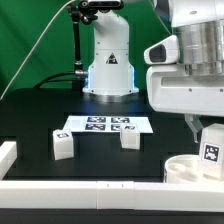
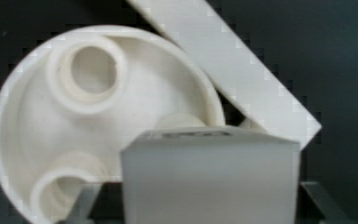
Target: Assemble stool
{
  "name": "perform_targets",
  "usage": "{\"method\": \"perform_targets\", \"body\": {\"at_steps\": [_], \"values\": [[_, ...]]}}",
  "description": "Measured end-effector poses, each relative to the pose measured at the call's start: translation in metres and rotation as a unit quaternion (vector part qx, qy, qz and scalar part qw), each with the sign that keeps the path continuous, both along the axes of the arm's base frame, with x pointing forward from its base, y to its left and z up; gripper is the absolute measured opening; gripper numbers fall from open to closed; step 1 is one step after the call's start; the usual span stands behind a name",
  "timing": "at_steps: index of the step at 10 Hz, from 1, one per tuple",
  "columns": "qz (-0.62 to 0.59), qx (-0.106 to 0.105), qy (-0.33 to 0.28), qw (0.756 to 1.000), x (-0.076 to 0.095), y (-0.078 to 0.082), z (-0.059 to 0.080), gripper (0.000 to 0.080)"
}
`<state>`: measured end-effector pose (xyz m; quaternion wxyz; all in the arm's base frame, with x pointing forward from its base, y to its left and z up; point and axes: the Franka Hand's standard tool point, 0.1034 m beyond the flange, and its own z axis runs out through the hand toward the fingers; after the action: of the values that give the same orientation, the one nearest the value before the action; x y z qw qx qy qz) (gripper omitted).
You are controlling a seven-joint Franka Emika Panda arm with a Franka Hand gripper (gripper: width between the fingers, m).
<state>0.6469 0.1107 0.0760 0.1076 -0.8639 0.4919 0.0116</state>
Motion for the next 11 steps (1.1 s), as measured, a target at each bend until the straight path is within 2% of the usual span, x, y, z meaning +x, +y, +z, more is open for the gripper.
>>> {"method": "perform_targets", "body": {"at_steps": [2, 5, 8, 10, 11], "values": [[-0.115, 0.026, 0.020, 0.993, -0.0019, 0.0030, 0.0006, 0.0338], [-0.224, 0.049, 0.044, 0.972, -0.0012, 0.0014, 0.0002, 0.0338], [-0.286, 0.054, 0.057, 0.955, -0.0009, 0.0008, 0.0002, 0.0338], [-0.282, 0.054, 0.056, 0.956, -0.0008, 0.0008, 0.0003, 0.0343], [-0.252, 0.051, 0.064, 0.964, -0.0021, 0.0016, 0.0037, 0.0570]]}}
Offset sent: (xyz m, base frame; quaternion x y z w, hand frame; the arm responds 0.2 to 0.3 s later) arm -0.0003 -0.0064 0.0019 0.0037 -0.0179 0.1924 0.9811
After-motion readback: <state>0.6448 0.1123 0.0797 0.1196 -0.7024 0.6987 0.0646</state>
